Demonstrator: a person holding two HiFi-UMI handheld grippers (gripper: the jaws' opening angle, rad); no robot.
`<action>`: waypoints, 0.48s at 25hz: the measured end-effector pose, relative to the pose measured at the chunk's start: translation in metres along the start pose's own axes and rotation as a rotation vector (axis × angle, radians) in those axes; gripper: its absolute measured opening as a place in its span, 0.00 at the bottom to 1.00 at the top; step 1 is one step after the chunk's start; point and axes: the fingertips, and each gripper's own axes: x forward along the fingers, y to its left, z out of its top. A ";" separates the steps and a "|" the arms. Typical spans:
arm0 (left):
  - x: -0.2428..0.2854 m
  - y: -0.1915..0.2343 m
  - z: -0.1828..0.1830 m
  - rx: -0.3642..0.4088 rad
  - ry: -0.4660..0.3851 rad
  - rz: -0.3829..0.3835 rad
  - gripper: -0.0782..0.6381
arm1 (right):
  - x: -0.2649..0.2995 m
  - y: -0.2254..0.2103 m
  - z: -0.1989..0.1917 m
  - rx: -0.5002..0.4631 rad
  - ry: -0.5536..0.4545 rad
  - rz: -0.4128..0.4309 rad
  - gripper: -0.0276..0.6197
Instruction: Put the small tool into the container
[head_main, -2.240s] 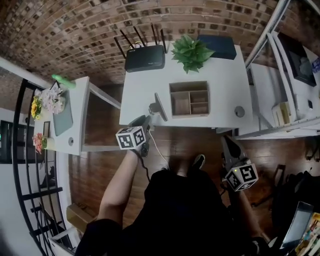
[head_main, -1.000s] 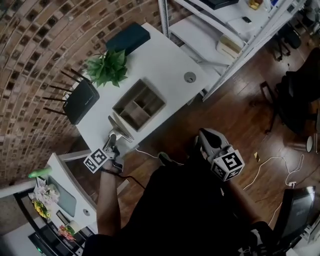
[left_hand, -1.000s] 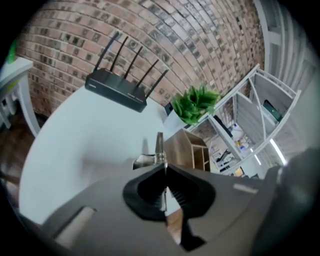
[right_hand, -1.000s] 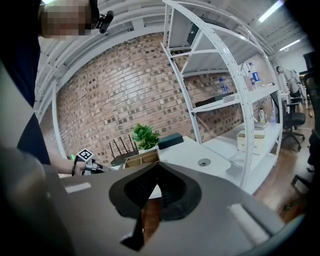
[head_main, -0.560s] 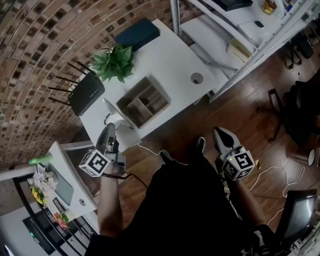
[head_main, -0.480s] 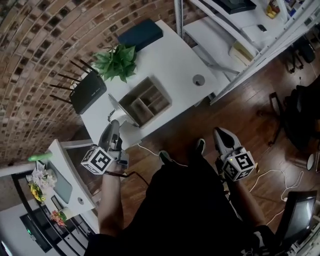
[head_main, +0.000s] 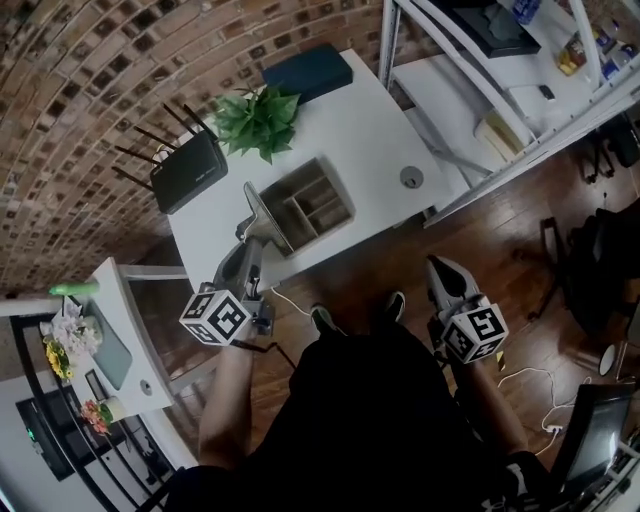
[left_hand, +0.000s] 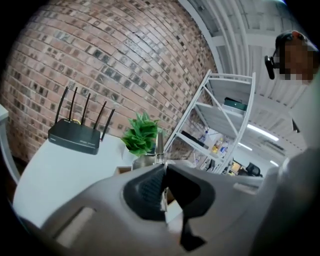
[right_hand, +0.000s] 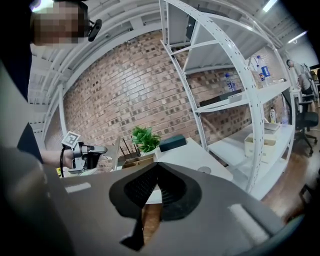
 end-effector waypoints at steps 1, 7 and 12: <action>0.001 -0.002 0.000 0.009 0.001 -0.002 0.12 | 0.002 0.000 0.001 -0.001 0.001 0.003 0.05; 0.020 -0.015 0.001 0.069 0.004 -0.033 0.12 | -0.002 -0.007 0.003 0.005 -0.003 -0.028 0.05; 0.042 -0.018 0.006 0.154 0.010 -0.046 0.12 | -0.010 -0.006 -0.006 0.026 -0.007 -0.065 0.05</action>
